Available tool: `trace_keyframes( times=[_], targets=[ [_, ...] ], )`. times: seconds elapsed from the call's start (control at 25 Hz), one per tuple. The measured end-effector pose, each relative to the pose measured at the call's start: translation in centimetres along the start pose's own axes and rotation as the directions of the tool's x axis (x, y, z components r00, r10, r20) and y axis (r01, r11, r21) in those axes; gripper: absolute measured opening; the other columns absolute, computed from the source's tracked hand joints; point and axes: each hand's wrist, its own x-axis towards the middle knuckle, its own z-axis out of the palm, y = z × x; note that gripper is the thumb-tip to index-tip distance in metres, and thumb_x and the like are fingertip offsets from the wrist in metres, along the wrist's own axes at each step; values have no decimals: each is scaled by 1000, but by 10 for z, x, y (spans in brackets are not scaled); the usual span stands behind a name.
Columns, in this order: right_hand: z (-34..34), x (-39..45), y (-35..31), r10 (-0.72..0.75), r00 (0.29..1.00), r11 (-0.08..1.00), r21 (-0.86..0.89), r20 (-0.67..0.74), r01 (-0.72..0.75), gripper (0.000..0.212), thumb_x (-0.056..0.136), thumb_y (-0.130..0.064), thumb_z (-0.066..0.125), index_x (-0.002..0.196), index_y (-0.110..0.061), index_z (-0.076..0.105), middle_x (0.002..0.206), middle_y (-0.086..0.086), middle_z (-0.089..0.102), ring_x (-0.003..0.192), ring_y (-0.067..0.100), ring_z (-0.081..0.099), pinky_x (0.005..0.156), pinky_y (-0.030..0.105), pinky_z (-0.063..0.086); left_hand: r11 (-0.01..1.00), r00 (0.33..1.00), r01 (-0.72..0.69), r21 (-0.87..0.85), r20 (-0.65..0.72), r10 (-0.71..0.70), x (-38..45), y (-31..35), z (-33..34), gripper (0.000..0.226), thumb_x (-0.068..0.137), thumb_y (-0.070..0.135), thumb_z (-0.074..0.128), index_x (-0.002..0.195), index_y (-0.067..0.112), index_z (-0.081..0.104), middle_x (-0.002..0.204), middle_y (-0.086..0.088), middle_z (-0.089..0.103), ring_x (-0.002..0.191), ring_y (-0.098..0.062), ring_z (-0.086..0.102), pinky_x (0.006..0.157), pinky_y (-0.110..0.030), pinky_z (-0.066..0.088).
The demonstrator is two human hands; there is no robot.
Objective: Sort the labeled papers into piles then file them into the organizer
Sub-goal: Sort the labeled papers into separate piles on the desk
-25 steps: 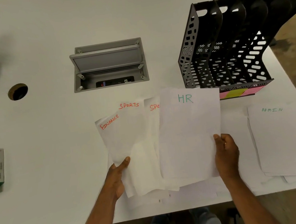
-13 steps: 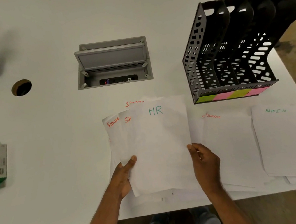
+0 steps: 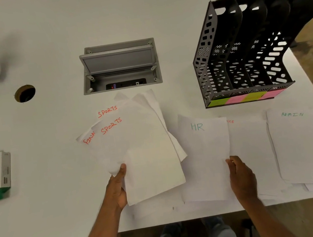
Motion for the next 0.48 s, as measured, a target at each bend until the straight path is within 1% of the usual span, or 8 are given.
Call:
trace_keyframes(
  times=[0.08,0.16,0.24,0.28,0.32,0.36,0.4,0.48],
  targets=[
    [3,-8,9,12,1000,999,-39,15,-12,40,100,-37,44,119,-7,63,105,12,73,95,33,71,86,45,57,1000,1000,-24,15,-6,24,0,-1,-1,51,93,23,65,141,15,55,138,-15,62,128,-37,56,110,-64,38],
    [5,-9,8,61,998,995,-78,25,-58,32,100,-28,54,123,-8,60,113,14,69,104,35,67,84,46,57,998,999,-28,52,-18,29,-1,-2,0,51,92,24,66,141,14,55,137,-16,63,127,-36,57,110,-62,40],
    [6,-6,-1,98,995,993,-62,-20,-99,35,96,-24,62,128,-10,56,123,15,60,113,34,58,82,46,57,996,1000,-24,86,-11,25,-3,-6,1,51,90,24,68,139,14,56,133,-15,65,124,-37,60,104,-59,47],
    [5,-2,-12,117,992,993,23,-50,-116,35,96,-26,62,127,-12,56,124,12,58,112,31,58,81,43,58,994,1000,-29,103,-2,29,-4,-8,1,49,90,23,69,138,15,57,130,-15,68,121,-36,62,99,-56,51],
    [4,1,-27,127,989,982,153,-70,-115,29,98,-28,60,124,-17,57,122,7,57,107,24,59,79,36,57,992,999,-36,118,7,35,-4,-12,2,47,90,21,70,136,16,58,127,-15,69,118,-36,64,94,-55,55],
    [3,2,-45,116,991,957,276,-67,-93,20,99,-30,57,118,-23,58,117,0,57,101,16,61,77,27,54,991,999,-41,129,13,39,-4,-15,2,47,89,20,71,135,17,58,126,-14,70,116,-36,65,93,-55,56],
    [4,1,-65,82,996,931,360,-46,-60,12,101,-33,55,112,-30,58,112,-8,59,97,6,61,75,18,50,989,999,-41,139,19,38,-4,-18,2,49,88,20,72,135,18,58,126,-15,70,116,-36,65,95,-56,55],
    [11,-2,-99,2,999,912,409,48,-21,6,99,-40,55,103,-36,59,104,-18,60,92,-2,61,72,9,46,988,998,-33,151,52,25,-5,-24,2,52,86,21,74,135,19,57,126,-15,70,114,-36,67,97,-58,53]
  ],
)
